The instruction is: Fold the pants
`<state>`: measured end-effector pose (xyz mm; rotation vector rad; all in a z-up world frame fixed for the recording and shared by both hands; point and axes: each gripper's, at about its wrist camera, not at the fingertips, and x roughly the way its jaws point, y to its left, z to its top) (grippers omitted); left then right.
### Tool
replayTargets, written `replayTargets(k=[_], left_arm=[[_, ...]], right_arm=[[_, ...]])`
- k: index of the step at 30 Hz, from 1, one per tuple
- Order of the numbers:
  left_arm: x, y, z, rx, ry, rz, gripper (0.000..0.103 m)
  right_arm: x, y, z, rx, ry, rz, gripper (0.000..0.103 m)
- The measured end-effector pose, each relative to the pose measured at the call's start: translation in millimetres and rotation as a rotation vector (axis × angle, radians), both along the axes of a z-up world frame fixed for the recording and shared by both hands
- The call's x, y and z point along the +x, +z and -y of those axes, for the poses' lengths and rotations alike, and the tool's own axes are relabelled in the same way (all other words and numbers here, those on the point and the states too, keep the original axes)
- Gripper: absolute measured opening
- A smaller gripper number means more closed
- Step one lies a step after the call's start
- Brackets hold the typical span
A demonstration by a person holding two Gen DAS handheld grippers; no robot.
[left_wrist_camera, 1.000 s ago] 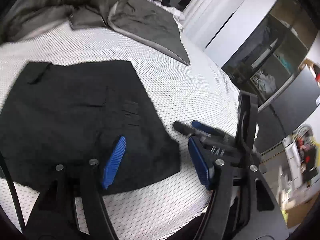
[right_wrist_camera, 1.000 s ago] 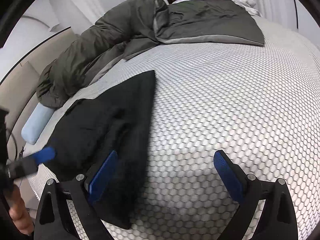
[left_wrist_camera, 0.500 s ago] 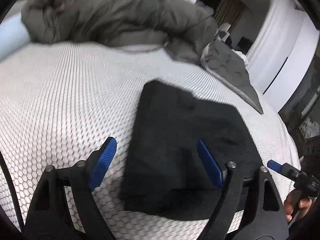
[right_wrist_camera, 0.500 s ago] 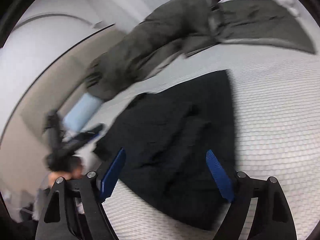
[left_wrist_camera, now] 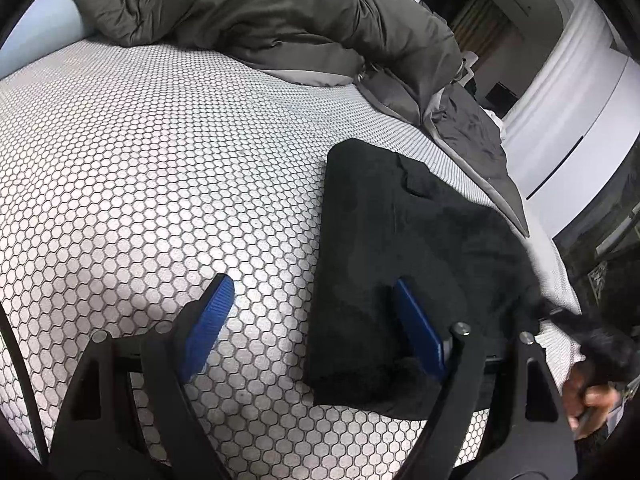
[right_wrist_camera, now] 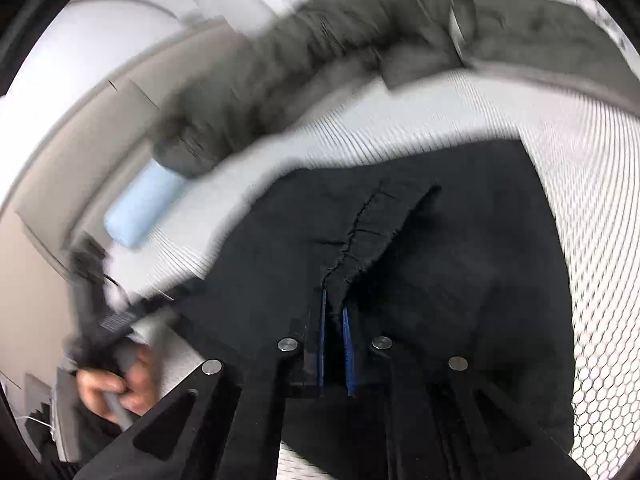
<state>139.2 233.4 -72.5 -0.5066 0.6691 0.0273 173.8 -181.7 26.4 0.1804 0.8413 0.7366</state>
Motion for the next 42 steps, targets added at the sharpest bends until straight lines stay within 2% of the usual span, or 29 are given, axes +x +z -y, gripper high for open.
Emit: replayTargets(k=[3, 5, 7, 10, 13, 15, 17, 20, 22, 24, 26, 28, 30, 32, 33, 34, 37, 39, 40, 42], left_arm=[[-2.2, 7.1, -4.7, -0.007, 0.012, 0.015, 0.08], [-4.2, 8.8, -10.4, -0.013, 0.015, 0.022, 0.08], [-4.9, 10.5, -12.3, -0.01, 0.016, 0.026, 0.08], [-3.9, 11.0, -10.0, -0.005, 0.005, 0.012, 0.08], [-0.9, 10.5, -3.9, 0.015, -0.018, 0.003, 0.08], [0.8, 11.8, 2.0, 0.044, -0.028, -0.002, 0.08], [1.6, 12.9, 7.3, 0.069, -0.029, -0.008, 0.08], [3.9, 7.6, 11.7, 0.103, -0.046, -0.05, 0.08], [8.1, -0.3, 14.1, 0.139, -0.051, -0.099, 0.08], [11.7, -6.3, 16.6, 0.161, -0.054, -0.122, 0.08], [11.5, -4.6, 20.2, 0.174, -0.049, -0.117, 0.08], [11.4, -4.4, 21.8, 0.181, -0.046, -0.117, 0.08], [11.4, -4.4, 22.2, 0.177, -0.042, -0.115, 0.08], [10.4, -4.3, 20.7, 0.17, -0.041, -0.114, 0.08], [10.0, -4.3, 20.7, 0.166, -0.042, -0.113, 0.08], [9.4, -3.5, 20.9, 0.162, -0.043, -0.111, 0.08], [5.1, 1.4, 21.1, 0.152, -0.063, -0.095, 0.08], [3.9, 0.8, 22.4, 0.166, -0.072, -0.102, 0.081], [4.6, -1.5, 24.1, 0.174, -0.078, -0.111, 0.082], [7.0, -6.1, 24.9, 0.183, -0.088, -0.134, 0.084]], right_arm=[[-22.3, 40.3, -4.6, 0.082, 0.058, 0.079, 0.006], [-41.0, 56.5, -7.4, 0.115, 0.094, 0.107, 0.006], [-56.1, 58.3, -15.4, 0.081, 0.117, 0.128, 0.006], [-56.2, 29.0, -12.0, -0.069, 0.067, 0.111, 0.006], [-31.3, -25.8, 10.8, -0.175, -0.024, -0.023, 0.007], [-26.1, -38.6, 14.7, -0.186, -0.017, -0.062, 0.007], [-31.8, -32.1, 12.4, -0.212, 0.017, -0.035, 0.009], [-34.8, -18.7, 21.7, -0.188, 0.041, -0.022, 0.022], [-29.5, -10.6, 41.2, -0.127, -0.027, -0.025, 0.056], [-20.4, -14.0, 58.1, -0.065, -0.084, -0.077, 0.059], [-13.8, -21.8, 61.2, -0.005, -0.087, -0.136, 0.059], [-5.8, -29.5, 56.5, -0.007, -0.094, -0.157, 0.061], [1.3, -36.6, 44.0, -0.054, -0.106, -0.153, 0.061], [4.8, -37.2, 32.8, -0.109, -0.111, -0.118, 0.053], [2.2, -34.3, 27.1, -0.141, -0.113, -0.075, 0.024], [3.6, -33.2, 20.0, -0.143, -0.116, -0.033, 0.009], [-11.2, -2.9, 10.2, -0.153, -0.121, 0.118, 0.007], [-7.1, 9.3, 7.7, -0.17, -0.115, 0.153, 0.007], [-2.1, 7.1, 9.1, -0.185, -0.118, 0.144, 0.007], [19.9, -22.4, 12.8, -0.236, -0.114, 0.022, 0.009]])
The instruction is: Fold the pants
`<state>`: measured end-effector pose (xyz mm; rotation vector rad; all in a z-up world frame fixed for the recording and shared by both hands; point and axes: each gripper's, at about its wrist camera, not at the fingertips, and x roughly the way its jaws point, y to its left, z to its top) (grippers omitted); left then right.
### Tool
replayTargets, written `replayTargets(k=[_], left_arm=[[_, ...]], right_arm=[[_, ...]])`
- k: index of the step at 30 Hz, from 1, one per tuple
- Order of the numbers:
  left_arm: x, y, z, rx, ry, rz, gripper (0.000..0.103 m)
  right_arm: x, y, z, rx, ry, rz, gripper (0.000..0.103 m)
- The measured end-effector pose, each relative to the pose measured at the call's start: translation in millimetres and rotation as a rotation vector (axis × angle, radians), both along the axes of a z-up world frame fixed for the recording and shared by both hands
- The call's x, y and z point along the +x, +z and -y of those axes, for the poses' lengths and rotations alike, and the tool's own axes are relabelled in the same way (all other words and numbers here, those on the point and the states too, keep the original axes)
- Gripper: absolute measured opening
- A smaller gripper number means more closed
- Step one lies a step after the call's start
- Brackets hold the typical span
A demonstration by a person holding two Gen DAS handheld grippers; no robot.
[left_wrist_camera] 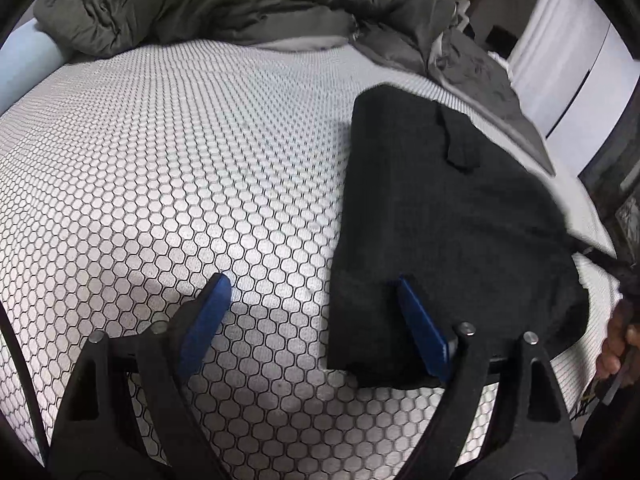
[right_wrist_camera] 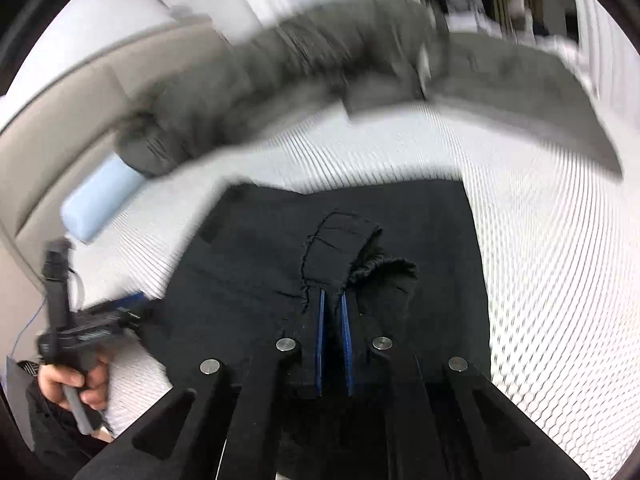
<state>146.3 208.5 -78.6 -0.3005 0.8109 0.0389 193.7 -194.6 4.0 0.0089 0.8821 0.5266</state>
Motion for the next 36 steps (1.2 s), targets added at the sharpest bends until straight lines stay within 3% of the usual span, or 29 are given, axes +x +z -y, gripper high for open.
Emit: replayTargets(k=[3, 4, 6, 11, 13, 14, 15, 16, 18, 20, 25, 28, 32, 36], left_arm=[[-3.7, 5.5, -0.1, -0.007, 0.011, 0.015, 0.084], [-5.3, 8.4, 0.2, -0.007, 0.017, 0.025, 0.084], [-12.7, 19.1, 0.5, -0.026, 0.015, 0.062, 0.084], [-18.8, 56.9, 35.4, 0.04, -0.12, 0.201, 0.084], [-12.9, 60.9, 58.7, 0.091, -0.201, 0.208, 0.084], [-9.2, 58.7, 67.6, 0.111, -0.235, 0.196, 0.084], [-5.2, 54.5, 74.2, 0.121, -0.264, 0.176, 0.084], [-1.0, 47.9, 79.3, 0.121, -0.291, 0.149, 0.084], [8.6, 26.5, 83.1, 0.132, -0.319, 0.049, 0.084], [8.2, 13.2, 82.1, 0.188, -0.326, 0.018, 0.084], [-5.6, 16.2, 74.6, 0.181, -0.319, 0.031, 0.085], [-16.0, 32.9, 73.3, 0.198, -0.323, 0.087, 0.085], [5.6, 66.2, 81.3, 0.303, -0.318, 0.211, 0.085], [58.9, 74.0, 73.8, 0.278, -0.293, 0.161, 0.084]], right_arm=[[12.1, -24.8, 5.7, 0.006, -0.011, -0.07, 0.021], [9.3, -20.7, 11.4, 0.025, -0.006, -0.065, 0.034], [-1.2, -6.6, 24.5, 0.038, -0.019, -0.028, 0.049], [-31.9, 18.8, 21.6, 0.096, 0.043, 0.105, 0.049], [-36.8, 17.8, -6.1, 0.073, 0.118, 0.136, 0.039], [-39.5, 11.8, -21.2, 0.049, 0.166, 0.134, 0.032], [-36.1, 1.9, -38.9, 0.012, 0.214, 0.103, 0.015], [-35.5, -9.3, -49.4, -0.026, 0.246, 0.068, 0.007], [-26.8, -30.3, -59.2, -0.101, 0.243, 0.014, 0.007], [-24.5, -37.0, -48.3, -0.132, 0.218, -0.001, 0.0], [-36.0, -27.4, -3.0, -0.085, 0.219, 0.001, 0.0], [-41.0, -15.0, -0.6, -0.063, 0.21, 0.028, 0.012], [-37.2, 9.6, -29.8, -0.075, 0.2, 0.137, 0.016], [3.0, 17.6, -79.3, -0.129, 0.197, 0.134, 0.016]])
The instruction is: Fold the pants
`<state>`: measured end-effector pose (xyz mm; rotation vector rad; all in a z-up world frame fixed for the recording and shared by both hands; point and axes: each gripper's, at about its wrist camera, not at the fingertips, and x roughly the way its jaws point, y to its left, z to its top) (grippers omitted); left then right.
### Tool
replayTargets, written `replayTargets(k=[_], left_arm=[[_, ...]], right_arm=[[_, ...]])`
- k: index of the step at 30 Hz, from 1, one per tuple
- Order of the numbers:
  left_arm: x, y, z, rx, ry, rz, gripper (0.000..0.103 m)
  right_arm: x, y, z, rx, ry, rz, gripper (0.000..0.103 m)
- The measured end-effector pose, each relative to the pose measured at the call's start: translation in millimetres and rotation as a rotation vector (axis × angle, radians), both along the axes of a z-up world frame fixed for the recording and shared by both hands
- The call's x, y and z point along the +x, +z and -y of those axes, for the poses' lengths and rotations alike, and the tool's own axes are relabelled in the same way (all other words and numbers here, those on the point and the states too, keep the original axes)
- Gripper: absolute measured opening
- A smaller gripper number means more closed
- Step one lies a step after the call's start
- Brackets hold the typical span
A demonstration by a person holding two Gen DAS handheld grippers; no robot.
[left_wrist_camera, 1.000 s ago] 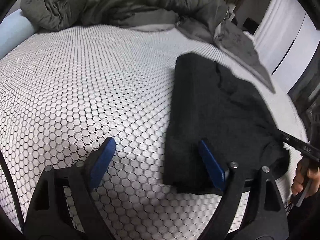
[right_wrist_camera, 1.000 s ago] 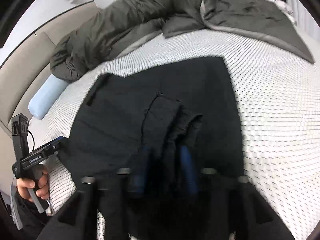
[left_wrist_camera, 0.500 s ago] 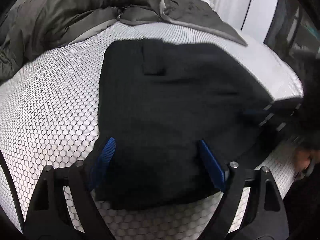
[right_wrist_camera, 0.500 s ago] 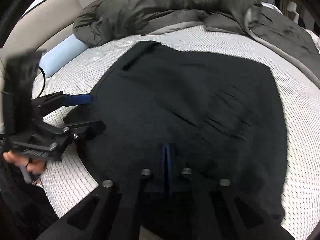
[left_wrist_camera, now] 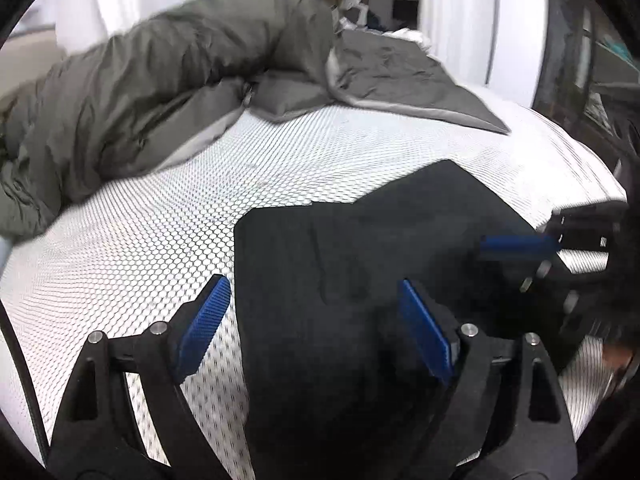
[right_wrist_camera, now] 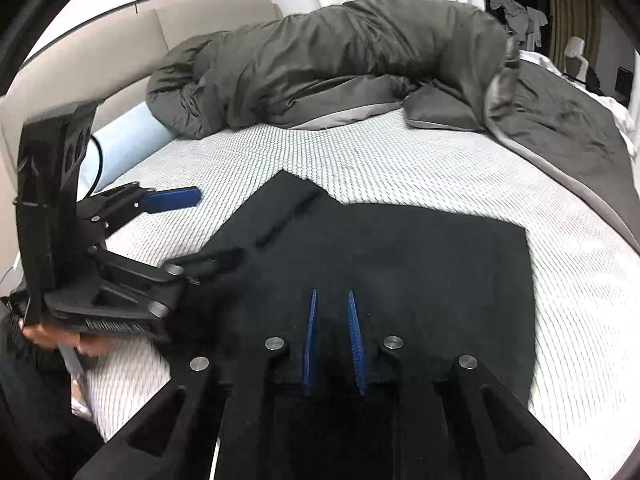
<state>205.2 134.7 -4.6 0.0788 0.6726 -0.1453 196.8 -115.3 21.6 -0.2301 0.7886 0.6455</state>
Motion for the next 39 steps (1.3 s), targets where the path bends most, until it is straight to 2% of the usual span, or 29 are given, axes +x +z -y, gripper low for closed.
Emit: replayTargets(k=[2, 4, 6, 7, 9, 10, 13, 15, 18, 21, 23, 25, 26, 28, 32, 35, 36, 37, 39], left_arm=[[31.2, -9.8, -5.7, -0.052, 0.018, -0.085, 0.078], [54.5, -30.1, -17.4, -0.142, 0.051, -0.195, 0.079], [67.8, -48.5, -24.2, -0.147, 0.071, -0.253, 0.084], [68.8, -49.0, -26.2, -0.148, 0.071, -0.26, 0.088], [66.5, -46.1, -27.4, -0.146, 0.065, -0.254, 0.089], [66.6, -45.0, -26.5, -0.147, 0.063, -0.25, 0.089], [55.1, -32.9, -18.9, -0.111, 0.088, -0.225, 0.087], [36.7, -17.9, -15.4, -0.1, 0.082, -0.202, 0.084], [1.0, 5.9, -4.5, -0.091, 0.001, -0.116, 0.085], [-8.0, -6.7, 5.0, -0.059, -0.042, -0.153, 0.085], [5.3, -25.8, 2.8, -0.03, -0.016, -0.216, 0.088], [14.4, -36.6, -9.0, -0.058, -0.003, -0.245, 0.096], [15.6, -37.3, -11.9, -0.078, -0.013, -0.249, 0.096], [13.4, -33.3, -18.4, -0.116, -0.031, -0.247, 0.096], [1.2, -22.0, -33.7, -0.167, -0.018, -0.221, 0.094], [-10.6, -19.5, -49.1, -0.191, 0.042, -0.208, 0.094], [-14.3, -21.8, -55.5, -0.213, 0.052, -0.214, 0.094], [-20.1, -27.9, -60.4, -0.246, 0.06, -0.226, 0.094], [-19.4, -34.6, -73.2, -0.334, 0.051, -0.255, 0.092]], right_arm=[[17.4, -7.7, -20.0, -0.053, 0.017, -0.042, 0.016], [33.3, -22.0, -36.4, -0.117, 0.014, -0.087, 0.016], [45.3, -38.8, -41.3, -0.198, -0.011, -0.109, 0.016], [45.7, -46.0, -34.3, -0.25, -0.03, -0.088, 0.015], [41.7, -48.4, -11.6, -0.264, -0.042, -0.057, 0.015], [39.9, -46.2, 8.3, -0.231, -0.058, -0.064, 0.012], [31.8, -33.0, 37.6, -0.107, -0.087, -0.083, 0.012], [12.8, -19.3, 36.9, -0.09, -0.089, -0.046, 0.012], [-19.5, -7.6, 9.1, -0.055, 0.043, -0.024, 0.013], [-21.8, -22.9, -24.0, -0.121, 0.077, -0.038, 0.013], [-12.0, -40.7, -28.4, -0.191, 0.013, -0.039, 0.013], [-6.5, -49.5, -14.3, -0.245, -0.053, -0.022, 0.011], [-6.7, -49.4, -0.1, -0.232, -0.061, -0.024, 0.01], [-10.5, -42.7, 26.7, -0.135, -0.048, -0.063, 0.01], [-36.6, -9.8, 76.9, 0.026, -0.147, 0.005, 0.014], [-44.8, -0.1, 115.9, 0.13, -0.22, -0.005, 0.023], [-44.5, -2.4, 128.7, 0.138, -0.234, -0.021, 0.032], [-46.0, -6.1, 136.6, 0.14, -0.25, -0.027, 0.04], [-41.3, -13.3, 153.6, 0.16, -0.303, -0.035, 0.047]])
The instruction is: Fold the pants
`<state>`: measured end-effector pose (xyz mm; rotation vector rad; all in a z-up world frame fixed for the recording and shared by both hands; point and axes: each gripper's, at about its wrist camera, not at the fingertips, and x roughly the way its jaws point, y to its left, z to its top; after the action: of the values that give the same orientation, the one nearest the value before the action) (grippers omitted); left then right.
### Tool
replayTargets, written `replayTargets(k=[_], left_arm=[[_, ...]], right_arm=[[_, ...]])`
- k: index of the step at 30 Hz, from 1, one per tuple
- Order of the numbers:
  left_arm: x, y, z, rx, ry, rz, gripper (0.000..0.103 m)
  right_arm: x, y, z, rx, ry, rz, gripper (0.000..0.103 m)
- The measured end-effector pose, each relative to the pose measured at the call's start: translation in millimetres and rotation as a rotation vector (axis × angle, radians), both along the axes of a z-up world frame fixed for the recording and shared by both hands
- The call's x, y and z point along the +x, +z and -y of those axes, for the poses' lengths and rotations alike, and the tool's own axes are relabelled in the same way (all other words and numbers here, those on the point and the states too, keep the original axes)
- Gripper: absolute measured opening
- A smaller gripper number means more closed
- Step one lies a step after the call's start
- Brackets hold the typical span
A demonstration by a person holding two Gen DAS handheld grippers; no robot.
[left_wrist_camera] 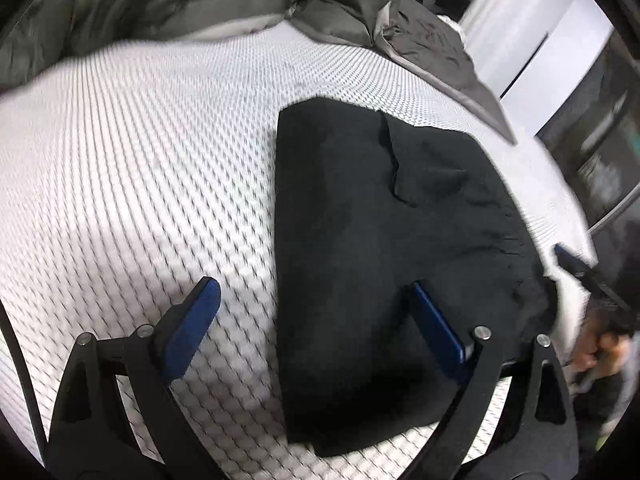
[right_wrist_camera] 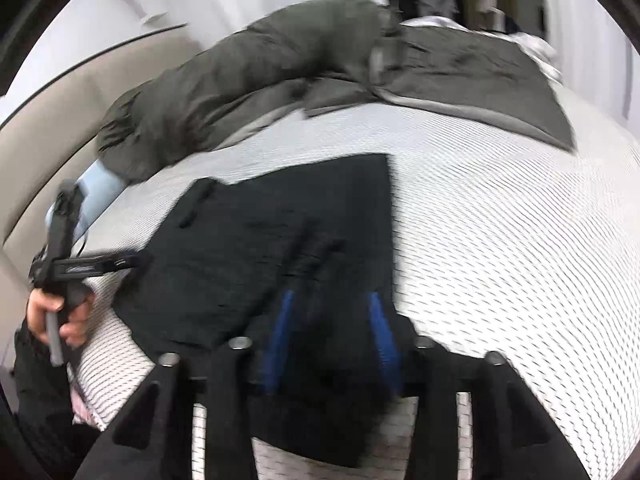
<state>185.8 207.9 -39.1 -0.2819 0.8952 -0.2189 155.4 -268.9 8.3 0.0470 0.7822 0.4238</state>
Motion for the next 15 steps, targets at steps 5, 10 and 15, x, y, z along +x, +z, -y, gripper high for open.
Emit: replayTargets(k=[5, 10, 15], left_arm=[[-10.4, -20.5, -3.0, -0.075, -0.051, -0.018, 0.065], [-20.4, -21.0, 6.3, -0.055, -0.058, -0.014, 0.061], [-21.9, -6.5, 19.2, 0.021, -0.038, 0.012, 0.061]], right_arm=[[22.8, -30.0, 28.3, 0.098, -0.012, -0.156, 0.052], [16.5, -39.1, 17.5, 0.028, 0.061, -0.213, 0.042], [-22.6, -41.9, 31.9, 0.037, 0.124, -0.205, 0.042]])
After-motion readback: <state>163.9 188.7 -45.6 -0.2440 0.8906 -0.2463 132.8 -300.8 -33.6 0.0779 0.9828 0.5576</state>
